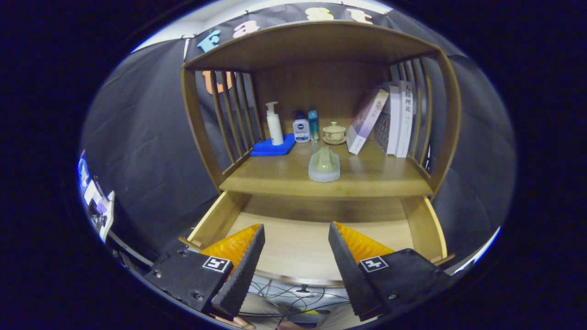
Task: Pull open the drawer, take out the items inside it, and place them on the countertop above the cabinet.
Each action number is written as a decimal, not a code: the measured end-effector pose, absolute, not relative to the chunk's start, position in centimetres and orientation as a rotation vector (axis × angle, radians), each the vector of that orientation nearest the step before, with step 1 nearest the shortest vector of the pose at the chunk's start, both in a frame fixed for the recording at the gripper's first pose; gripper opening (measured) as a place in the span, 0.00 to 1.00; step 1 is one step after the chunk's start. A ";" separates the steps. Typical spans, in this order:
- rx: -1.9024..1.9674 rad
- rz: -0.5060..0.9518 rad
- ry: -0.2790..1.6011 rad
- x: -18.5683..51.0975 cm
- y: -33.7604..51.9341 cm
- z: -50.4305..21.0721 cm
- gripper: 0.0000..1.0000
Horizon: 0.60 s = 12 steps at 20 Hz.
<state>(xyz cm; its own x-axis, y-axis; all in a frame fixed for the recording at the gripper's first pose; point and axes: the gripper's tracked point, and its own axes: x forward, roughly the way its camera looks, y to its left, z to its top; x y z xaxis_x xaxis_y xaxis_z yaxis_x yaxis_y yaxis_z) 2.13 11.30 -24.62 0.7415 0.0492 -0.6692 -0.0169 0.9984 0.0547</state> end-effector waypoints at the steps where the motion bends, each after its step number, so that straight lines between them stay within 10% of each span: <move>1: 0.050 0.036 0.730 1.3 11.4 -25.2 0.88; 12: 0.032 0.003 0.733 -6.2 10.8 -32.0 0.88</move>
<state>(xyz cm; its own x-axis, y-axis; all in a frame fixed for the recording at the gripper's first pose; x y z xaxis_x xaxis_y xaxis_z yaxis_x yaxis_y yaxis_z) -6.19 10.79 -31.98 0.7430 0.0139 -0.6691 0.0088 0.9995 0.0305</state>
